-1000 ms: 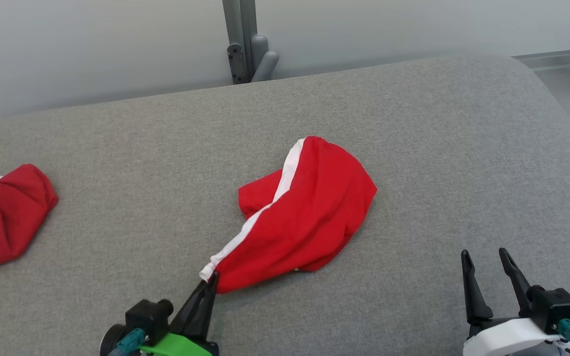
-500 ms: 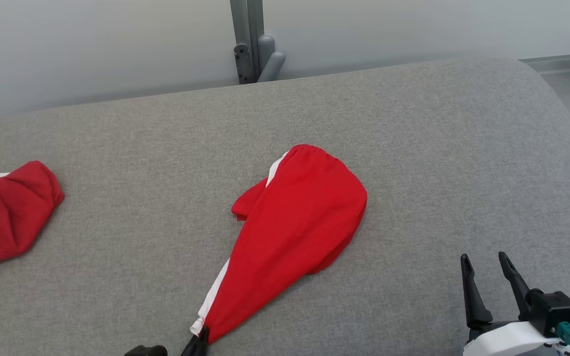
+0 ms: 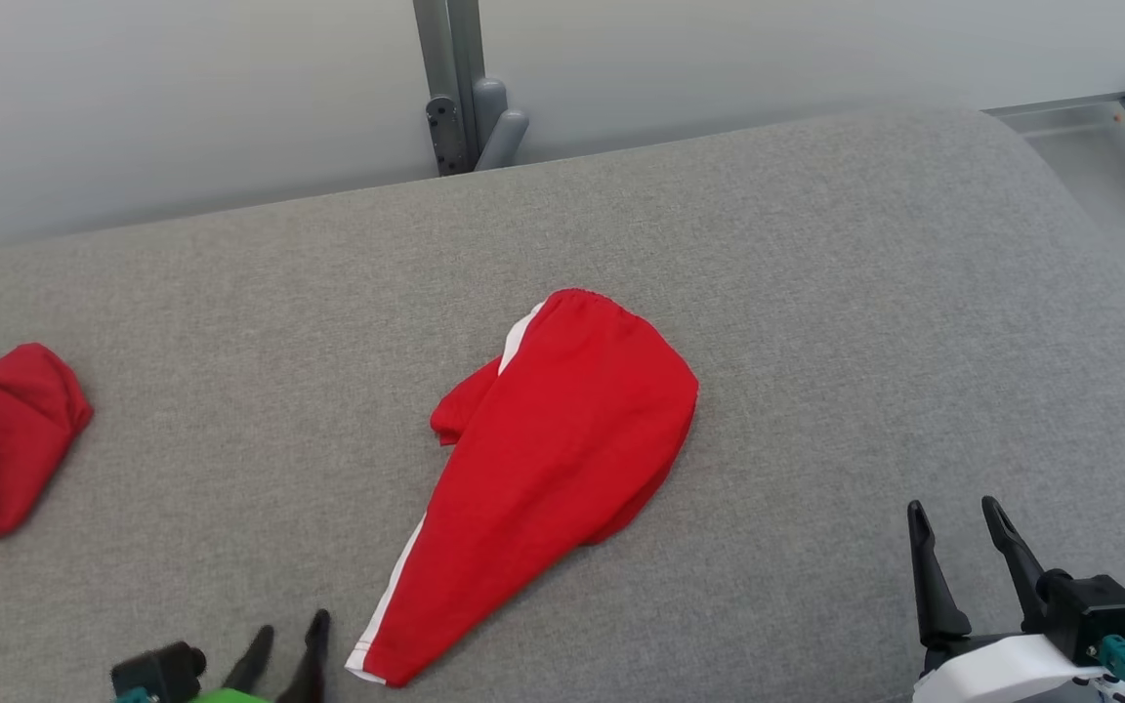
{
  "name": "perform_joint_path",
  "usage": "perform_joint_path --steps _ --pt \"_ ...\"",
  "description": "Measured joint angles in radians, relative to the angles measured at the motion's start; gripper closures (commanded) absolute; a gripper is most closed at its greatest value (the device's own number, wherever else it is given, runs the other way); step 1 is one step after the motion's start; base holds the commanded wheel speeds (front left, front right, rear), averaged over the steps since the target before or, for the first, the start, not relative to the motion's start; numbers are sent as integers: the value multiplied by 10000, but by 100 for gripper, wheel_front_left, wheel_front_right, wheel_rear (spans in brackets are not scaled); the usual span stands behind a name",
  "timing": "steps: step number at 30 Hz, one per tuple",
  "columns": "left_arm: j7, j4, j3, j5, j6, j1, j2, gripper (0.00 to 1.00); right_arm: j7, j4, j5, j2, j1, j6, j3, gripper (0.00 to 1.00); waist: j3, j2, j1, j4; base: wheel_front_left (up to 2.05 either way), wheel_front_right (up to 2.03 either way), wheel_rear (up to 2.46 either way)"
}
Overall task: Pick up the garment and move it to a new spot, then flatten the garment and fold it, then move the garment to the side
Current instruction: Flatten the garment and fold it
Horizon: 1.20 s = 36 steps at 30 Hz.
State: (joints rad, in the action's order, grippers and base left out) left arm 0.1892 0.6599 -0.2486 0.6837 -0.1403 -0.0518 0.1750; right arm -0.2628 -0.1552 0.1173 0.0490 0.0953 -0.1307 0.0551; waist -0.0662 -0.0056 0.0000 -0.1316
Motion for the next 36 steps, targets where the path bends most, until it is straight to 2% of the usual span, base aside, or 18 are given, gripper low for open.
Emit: perform_joint_path --steps 5,12,22,28,36 --pt "-688 -853 558 514 98 -1189 713 0 0 12 121 -2 -89 0 -50 0 -214 0 0 -305 0 0 0" --pt "-2019 -1369 -224 395 96 -3493 545 0 0 6 316 2 -510 0 -194 0 -687 0 0 -760 0 0 0" --pt "-3476 265 -943 719 96 -6192 186 0 0 -23 579 6 -969 0 -389 0 -1569 0 0 -1650 0 0 0" --pt "-3685 1446 -1103 1118 96 -6962 253 0 0 -27 663 4 -1178 0 -529 0 -2044 0 0 -2191 0 0 0" --pt "-3862 1887 -1473 1960 96 -7246 274 0 0 -36 721 4 -1231 0 -579 0 -2423 0 0 -2750 0 0 0"
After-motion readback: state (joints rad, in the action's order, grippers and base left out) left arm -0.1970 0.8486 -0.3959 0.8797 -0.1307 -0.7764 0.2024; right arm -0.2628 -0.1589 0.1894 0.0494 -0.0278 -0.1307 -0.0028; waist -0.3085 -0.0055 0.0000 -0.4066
